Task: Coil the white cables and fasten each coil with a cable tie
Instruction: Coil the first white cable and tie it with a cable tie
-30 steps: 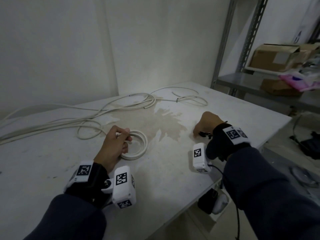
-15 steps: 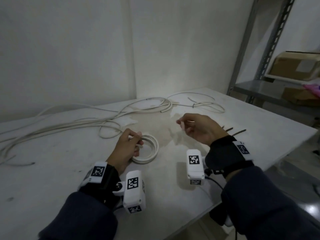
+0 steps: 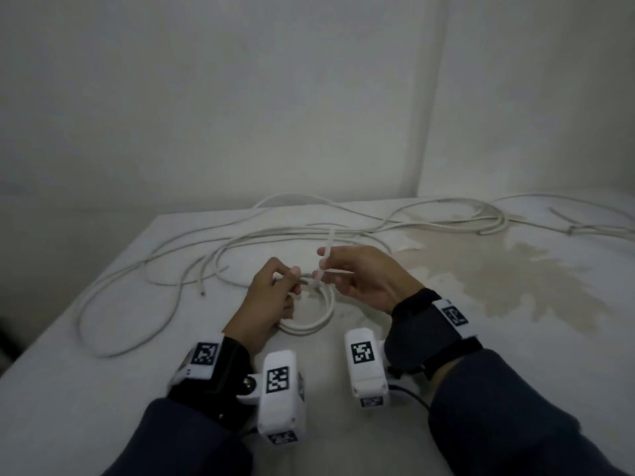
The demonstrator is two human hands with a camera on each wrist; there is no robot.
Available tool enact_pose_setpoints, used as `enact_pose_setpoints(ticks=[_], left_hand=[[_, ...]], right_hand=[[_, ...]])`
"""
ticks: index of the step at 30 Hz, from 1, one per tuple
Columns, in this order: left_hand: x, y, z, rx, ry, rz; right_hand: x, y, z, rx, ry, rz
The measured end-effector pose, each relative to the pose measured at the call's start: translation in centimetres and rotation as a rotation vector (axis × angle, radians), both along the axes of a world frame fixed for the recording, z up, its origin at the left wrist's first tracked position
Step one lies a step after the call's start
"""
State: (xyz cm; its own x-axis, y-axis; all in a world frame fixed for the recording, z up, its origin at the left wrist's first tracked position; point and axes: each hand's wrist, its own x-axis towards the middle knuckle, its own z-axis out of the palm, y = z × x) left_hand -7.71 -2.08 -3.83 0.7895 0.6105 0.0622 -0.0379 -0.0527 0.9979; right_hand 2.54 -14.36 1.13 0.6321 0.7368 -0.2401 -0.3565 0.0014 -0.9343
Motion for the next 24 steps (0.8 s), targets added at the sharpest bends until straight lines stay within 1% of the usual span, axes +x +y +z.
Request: enact_pose_setpoints(ticks=[2, 6, 10, 13, 18, 21, 24], left_hand=[[0.4, 0.1, -0.1, -0.014, 0.013, -0.010], [0.9, 0.1, 0.0, -0.066, 0.044, -0.021], [0.9, 0.1, 0.3, -0.151, 0.066, -0.031], [0.8, 0.0, 0.6, -0.208, 0.040, -0.046], [0.4, -0.7, 1.0, -0.181, 0.002, -0.099], [0.2, -1.2, 1.2, -0.183, -0.033, -0.156], [0.4, -1.5, 1.2, -0.160, 0.000, -0.177]], right_hand=[[0.3, 0.6, -0.5, -0.026, -0.032, -0.007], [1.1, 0.5, -1.5, 0.002, -0.030, 0.000], [0.9, 0.5, -1.9, -0.001, -0.147, 0.021], [0.8, 0.4, -1.9, -0.009, -0.238, 0.017], [0.6, 0.3, -1.9, -0.048, -0.478, 0.030], [0.5, 0.3, -2.0, 0.025, -0.509, 0.042], [0.7, 0.1, -2.3, 0.033, -0.547, 0.038]])
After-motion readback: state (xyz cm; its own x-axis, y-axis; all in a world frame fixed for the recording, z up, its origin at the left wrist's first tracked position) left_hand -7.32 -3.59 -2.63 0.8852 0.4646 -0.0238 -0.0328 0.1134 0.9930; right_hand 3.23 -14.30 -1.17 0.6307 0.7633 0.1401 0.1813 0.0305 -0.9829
